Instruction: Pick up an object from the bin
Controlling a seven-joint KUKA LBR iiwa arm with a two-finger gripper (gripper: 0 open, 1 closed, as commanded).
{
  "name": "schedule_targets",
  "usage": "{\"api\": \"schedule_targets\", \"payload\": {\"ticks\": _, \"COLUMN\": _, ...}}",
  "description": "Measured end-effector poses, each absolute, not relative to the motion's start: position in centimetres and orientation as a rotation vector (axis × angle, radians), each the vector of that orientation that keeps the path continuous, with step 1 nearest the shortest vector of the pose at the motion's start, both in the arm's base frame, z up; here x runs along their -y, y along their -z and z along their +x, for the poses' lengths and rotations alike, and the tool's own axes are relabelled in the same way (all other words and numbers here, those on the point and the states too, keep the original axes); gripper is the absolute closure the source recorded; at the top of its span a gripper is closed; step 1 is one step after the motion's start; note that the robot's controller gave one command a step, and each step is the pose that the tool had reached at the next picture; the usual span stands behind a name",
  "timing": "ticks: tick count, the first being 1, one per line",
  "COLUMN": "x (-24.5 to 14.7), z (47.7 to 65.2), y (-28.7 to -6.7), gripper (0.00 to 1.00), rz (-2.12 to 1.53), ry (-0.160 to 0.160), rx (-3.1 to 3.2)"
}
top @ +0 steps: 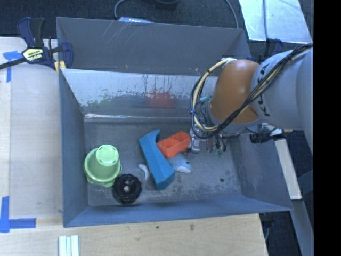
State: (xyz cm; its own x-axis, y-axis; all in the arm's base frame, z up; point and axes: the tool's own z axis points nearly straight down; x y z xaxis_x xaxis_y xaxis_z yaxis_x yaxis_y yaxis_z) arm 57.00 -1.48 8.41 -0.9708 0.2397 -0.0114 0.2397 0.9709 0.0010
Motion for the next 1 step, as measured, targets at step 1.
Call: {"api": "schedule_targets", "payload": {"ticks": 1, "x": 1.48, "z": 57.0, "y": -8.41, "gripper": 1.0, "rz": 0.377, "ry": 0.001, "rx": -3.107}}
